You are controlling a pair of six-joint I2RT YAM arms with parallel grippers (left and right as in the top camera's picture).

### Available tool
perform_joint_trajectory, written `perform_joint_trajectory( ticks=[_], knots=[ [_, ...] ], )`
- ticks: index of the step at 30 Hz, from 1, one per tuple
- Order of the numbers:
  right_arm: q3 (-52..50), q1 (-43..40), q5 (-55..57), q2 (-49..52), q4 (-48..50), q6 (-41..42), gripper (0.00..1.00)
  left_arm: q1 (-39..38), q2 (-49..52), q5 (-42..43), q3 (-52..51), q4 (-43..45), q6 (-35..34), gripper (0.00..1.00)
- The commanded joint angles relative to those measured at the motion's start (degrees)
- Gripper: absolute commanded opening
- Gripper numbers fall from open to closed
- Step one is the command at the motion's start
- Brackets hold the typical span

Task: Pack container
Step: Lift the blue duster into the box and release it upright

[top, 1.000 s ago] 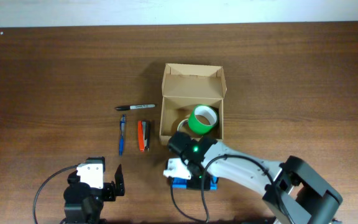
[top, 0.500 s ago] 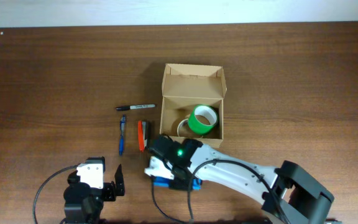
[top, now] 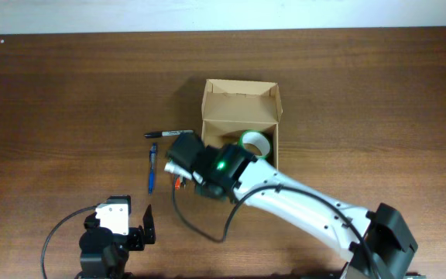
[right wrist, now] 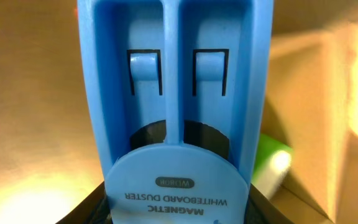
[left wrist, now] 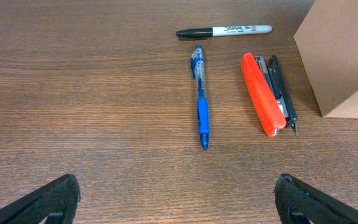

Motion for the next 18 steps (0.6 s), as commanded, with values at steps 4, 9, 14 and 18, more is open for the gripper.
perform_joint_trajectory(
  ticks=[4,9,14,18],
  knots=[
    [1.3,-8.3,5.1,0.0,1.5,10.5,0.46,-0.2,-0.5,0.6,-0.4,0.0,0.9,1.00],
    [1.3,-12.9,2.3,0.0,5.4,11.1,0.46,-0.2,-0.5,0.6,-0.4,0.0,0.9,1.00],
    [1.2,-13.9,0.0,0.1,6.6,11.1,0.46,-0.2,-0.5,0.6,-0.4,0.0,0.9,1.00],
    [1.2,-13.9,-0.8,0.2,7.9,11.1,0.46,-0.2,-0.5,0.6,-0.4,0.0,0.9,0.99]
  ],
)
